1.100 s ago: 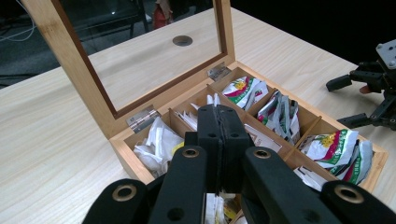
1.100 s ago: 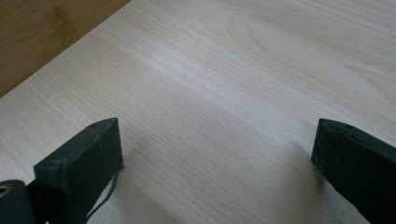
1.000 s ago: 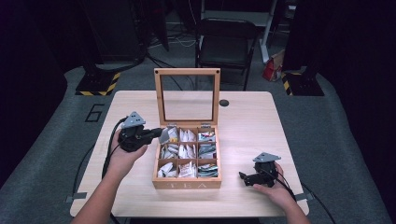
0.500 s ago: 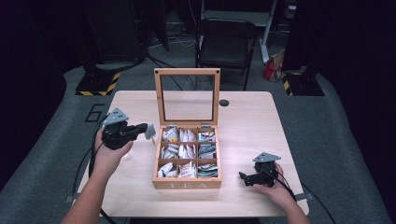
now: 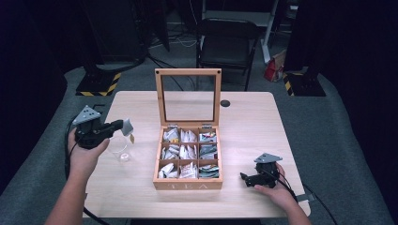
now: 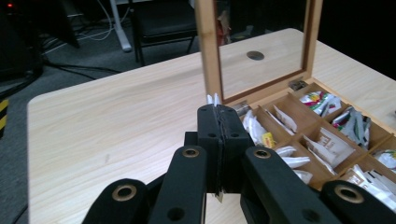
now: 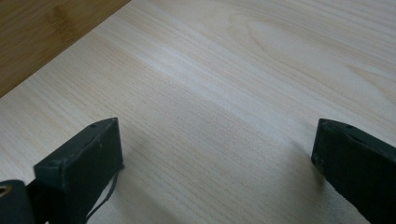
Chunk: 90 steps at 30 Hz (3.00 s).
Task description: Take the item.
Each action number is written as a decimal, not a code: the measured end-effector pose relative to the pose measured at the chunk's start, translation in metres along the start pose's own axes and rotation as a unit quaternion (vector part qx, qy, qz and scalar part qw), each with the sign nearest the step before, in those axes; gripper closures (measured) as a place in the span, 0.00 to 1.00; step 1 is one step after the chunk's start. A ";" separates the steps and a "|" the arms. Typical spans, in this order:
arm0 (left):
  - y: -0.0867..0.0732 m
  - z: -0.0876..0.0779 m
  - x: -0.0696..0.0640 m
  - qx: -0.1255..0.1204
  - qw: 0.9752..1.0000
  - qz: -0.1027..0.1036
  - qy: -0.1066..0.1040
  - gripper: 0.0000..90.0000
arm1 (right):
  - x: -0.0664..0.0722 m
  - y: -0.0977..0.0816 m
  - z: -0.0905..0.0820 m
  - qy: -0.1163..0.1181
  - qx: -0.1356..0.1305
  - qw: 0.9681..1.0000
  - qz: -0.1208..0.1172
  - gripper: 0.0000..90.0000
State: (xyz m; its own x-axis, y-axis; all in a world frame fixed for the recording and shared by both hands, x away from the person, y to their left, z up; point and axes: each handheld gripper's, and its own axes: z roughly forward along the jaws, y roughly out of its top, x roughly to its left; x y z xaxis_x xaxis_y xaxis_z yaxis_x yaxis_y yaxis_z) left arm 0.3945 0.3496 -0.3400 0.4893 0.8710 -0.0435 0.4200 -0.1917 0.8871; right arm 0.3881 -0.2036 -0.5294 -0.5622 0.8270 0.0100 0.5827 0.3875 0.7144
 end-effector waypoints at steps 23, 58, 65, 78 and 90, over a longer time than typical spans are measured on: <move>-0.016 -0.010 0.026 0.009 0.999 -0.022 0.040 0.99 | 0.000 0.000 0.000 0.000 0.000 1.000 0.000 0.01; -0.074 0.024 0.038 0.044 0.996 -0.046 0.062 0.99 | 0.000 0.000 0.000 0.001 0.001 1.000 -0.002 0.01; -0.078 0.027 0.038 0.054 0.996 -0.047 0.058 0.99 | 0.000 0.000 0.000 0.000 0.000 1.000 0.000 0.01; -0.079 0.028 0.039 0.057 0.995 -0.056 0.054 0.90 | 0.000 0.000 0.000 0.000 0.000 1.000 0.000 0.01; -0.069 0.025 0.035 0.039 0.996 -0.060 0.050 0.68 | 0.000 0.000 0.000 0.000 0.000 1.000 0.000 0.01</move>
State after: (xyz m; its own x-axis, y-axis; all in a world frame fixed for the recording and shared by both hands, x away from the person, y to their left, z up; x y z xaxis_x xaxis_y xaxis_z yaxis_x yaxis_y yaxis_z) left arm 0.4014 0.3819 -0.4141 0.3543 0.9301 -0.0971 0.5315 -0.1148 0.8393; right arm 0.3882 -0.2036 -0.5294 -0.5621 0.8270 0.0091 0.5822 0.3879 0.7146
